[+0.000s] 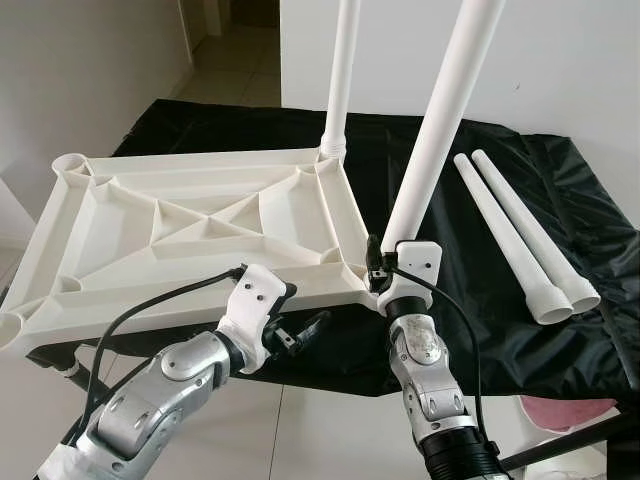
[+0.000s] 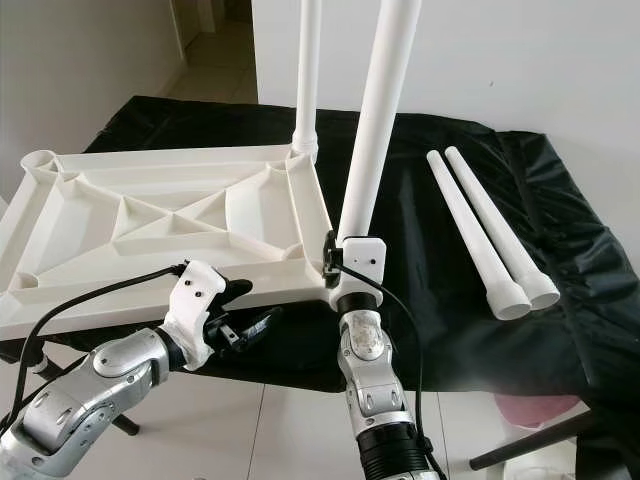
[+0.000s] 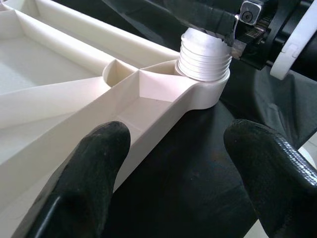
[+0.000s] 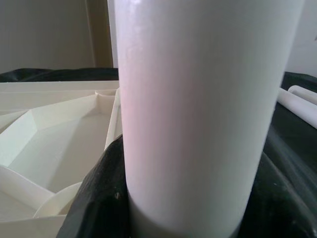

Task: Building children table

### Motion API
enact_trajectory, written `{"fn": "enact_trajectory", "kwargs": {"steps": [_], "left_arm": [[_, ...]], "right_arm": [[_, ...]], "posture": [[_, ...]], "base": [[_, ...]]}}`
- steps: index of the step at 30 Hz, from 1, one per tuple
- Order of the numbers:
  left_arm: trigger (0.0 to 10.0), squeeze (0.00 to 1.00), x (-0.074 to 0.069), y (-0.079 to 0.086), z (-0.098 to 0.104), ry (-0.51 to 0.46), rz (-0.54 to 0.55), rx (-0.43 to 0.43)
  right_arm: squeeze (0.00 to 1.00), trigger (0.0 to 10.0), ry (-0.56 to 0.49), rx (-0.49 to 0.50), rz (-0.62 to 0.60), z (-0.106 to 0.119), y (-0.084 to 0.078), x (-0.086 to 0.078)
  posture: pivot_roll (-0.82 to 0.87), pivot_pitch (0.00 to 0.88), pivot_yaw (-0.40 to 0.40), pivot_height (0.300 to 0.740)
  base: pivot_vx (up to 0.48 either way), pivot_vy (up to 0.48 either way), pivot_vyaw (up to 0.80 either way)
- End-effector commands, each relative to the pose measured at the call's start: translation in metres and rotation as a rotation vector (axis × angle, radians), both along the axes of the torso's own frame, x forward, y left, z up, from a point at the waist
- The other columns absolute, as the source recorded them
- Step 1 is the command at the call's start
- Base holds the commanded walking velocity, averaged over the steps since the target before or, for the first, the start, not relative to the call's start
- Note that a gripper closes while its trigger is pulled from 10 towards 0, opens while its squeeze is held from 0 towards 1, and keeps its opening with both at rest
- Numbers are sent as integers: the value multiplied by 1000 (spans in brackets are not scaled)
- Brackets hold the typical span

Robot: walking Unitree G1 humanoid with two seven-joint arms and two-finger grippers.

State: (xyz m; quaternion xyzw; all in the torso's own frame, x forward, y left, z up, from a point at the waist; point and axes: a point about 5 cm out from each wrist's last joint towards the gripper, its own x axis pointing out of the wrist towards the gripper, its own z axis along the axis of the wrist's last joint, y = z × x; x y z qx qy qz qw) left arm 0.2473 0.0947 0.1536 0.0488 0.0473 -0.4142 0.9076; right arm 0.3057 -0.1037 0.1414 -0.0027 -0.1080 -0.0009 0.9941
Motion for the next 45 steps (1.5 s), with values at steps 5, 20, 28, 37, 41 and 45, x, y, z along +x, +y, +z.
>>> {"fn": "enact_trajectory", "kwargs": {"steps": [5, 20, 28, 37, 41, 45], "left_arm": [[10000, 0, -5, -1, -2, 23, -138, 7], [10000, 0, -3, -1, -1, 20, -133, 5], [10000, 0, -3, -3, -2, 22, -145, 8], [10000, 0, -5, -6, -4, 27, -162, 5], [10000, 0, -5, -6, -4, 27, -164, 5], [10000, 0, -5, -7, -4, 27, -168, 5]], "right_arm": [[0, 10000, 137, -10, -29, -29, -5, -4], [0, 10000, 103, 52, -262, -26, -34, -3], [0, 10000, 67, 55, -210, -21, -31, -3], [1000, 10000, 13, 63, -146, -14, -39, -4], [1000, 10000, -17, 66, -115, -9, -44, -3], [1000, 10000, -20, 48, -45, -5, -48, 1]], "posture": [[87, 77, -23, 740], [81, 82, -22, 740], [74, 69, -22, 740], [62, 59, -29, 740], [62, 59, -29, 740], [61, 56, -27, 740]], "base": [[0, 0, 0], [0, 0, 0], [0, 0, 0], [0, 0, 0], [0, 0, 0], [0, 0, 0]]}}
